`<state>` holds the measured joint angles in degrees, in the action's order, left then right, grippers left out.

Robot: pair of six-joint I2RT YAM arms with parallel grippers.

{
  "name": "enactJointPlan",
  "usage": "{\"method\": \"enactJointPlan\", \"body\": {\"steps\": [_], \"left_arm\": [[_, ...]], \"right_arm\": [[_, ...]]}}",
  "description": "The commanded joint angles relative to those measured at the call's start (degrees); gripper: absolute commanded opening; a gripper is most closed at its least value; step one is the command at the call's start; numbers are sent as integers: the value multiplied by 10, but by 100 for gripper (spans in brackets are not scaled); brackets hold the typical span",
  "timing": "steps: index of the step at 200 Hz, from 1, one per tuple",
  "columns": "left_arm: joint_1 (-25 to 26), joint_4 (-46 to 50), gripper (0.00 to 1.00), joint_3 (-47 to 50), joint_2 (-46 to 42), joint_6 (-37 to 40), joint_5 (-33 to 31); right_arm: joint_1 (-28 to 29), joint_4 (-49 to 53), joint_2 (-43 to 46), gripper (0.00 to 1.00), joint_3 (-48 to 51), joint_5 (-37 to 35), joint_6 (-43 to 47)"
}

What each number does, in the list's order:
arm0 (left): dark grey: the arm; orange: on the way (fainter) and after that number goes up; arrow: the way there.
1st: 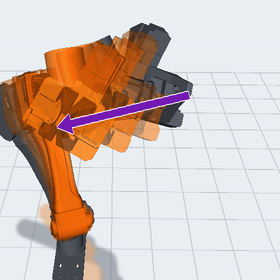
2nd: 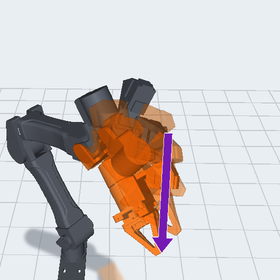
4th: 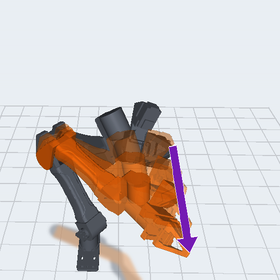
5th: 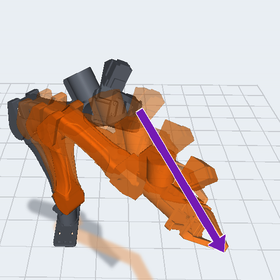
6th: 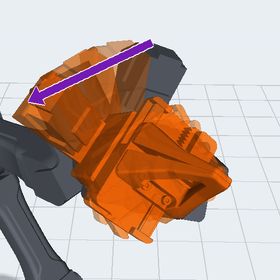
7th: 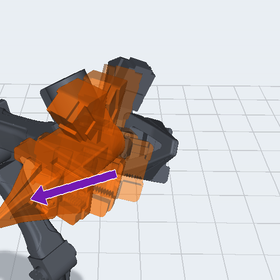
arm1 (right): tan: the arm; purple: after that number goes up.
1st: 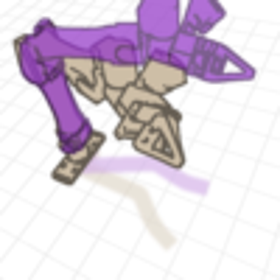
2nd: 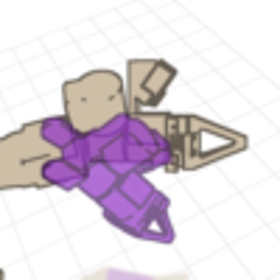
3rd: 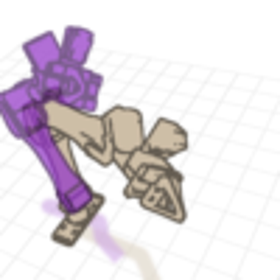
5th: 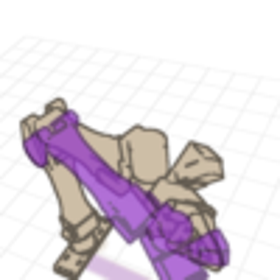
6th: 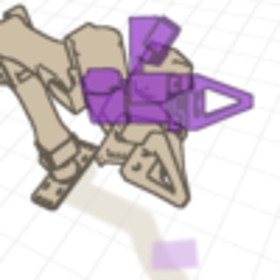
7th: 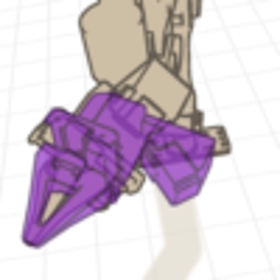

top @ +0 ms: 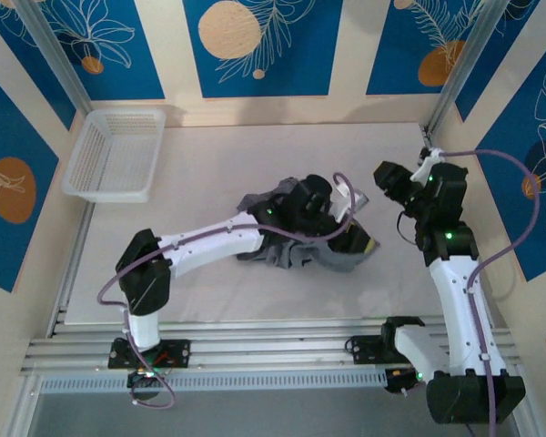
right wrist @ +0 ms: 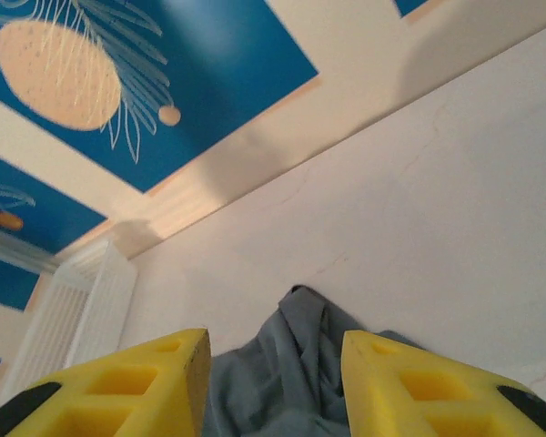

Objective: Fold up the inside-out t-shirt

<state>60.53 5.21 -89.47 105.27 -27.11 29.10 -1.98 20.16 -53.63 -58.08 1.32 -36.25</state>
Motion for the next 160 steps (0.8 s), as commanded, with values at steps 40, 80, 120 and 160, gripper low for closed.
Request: {"method": "enactJointPlan", "body": {"steps": [40,80,120,160], "left_arm": [[-206,149,83,173,-268,18,-205],[-367,310,83,194,-180,-49,-99],[-372,179,83,207,-77,-109,-57],[-373,122,83,158,22,-128,-97]], "right_arm": [[187,107,-183,40,-98,37,116],[315,120,-334,43,-159,-27,174],[384,130,-454,55,-209,-8,185],[450,85,-528,66,-207,-38,217]]}}
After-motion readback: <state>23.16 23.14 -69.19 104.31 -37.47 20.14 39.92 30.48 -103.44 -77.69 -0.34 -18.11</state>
